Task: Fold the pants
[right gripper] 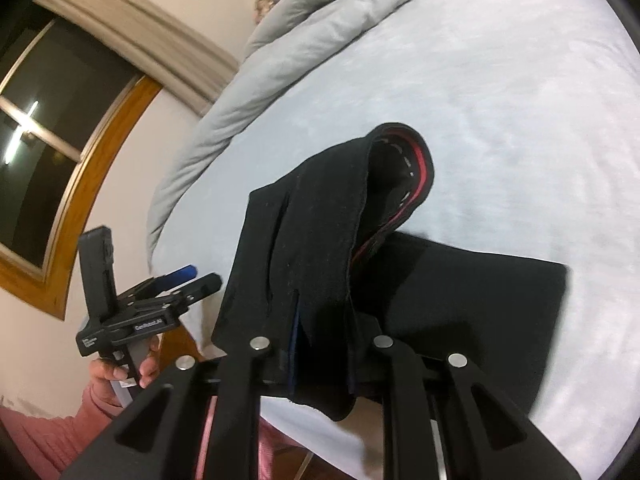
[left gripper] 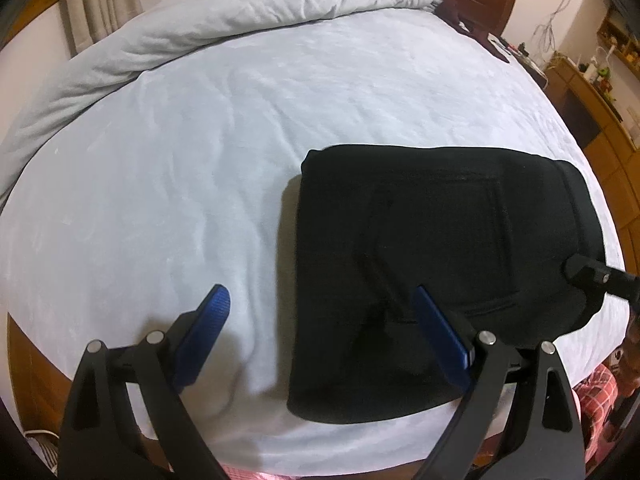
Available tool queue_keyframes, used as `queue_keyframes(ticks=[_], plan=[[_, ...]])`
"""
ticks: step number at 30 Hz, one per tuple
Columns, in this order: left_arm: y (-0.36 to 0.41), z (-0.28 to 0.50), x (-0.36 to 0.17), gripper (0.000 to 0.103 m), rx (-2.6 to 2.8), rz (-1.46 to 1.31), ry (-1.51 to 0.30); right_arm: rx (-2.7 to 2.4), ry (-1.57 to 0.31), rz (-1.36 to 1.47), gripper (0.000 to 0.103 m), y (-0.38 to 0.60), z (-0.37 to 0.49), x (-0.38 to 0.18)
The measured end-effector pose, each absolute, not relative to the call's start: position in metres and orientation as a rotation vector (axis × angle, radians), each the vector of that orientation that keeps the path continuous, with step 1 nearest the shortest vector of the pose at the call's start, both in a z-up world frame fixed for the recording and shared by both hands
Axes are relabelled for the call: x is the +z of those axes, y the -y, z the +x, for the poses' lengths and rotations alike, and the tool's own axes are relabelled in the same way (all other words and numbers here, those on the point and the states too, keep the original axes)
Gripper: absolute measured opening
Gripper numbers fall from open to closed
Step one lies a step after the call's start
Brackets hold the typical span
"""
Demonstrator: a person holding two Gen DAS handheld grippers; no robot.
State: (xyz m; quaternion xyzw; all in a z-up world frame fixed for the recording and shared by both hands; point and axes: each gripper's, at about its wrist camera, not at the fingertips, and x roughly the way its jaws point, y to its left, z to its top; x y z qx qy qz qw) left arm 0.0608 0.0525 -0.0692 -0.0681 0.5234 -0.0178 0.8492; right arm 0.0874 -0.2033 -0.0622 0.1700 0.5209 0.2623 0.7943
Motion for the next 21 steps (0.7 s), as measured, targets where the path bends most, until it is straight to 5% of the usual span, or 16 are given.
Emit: queue_keyframes(ticks=[21], plan=[[-0.002, 0.073, -0.103, 0.092, -0.1, -0.044, -1.203, 0.341, -1.206, 0.451, 0.018, 0.281, 0.073, -0.125]])
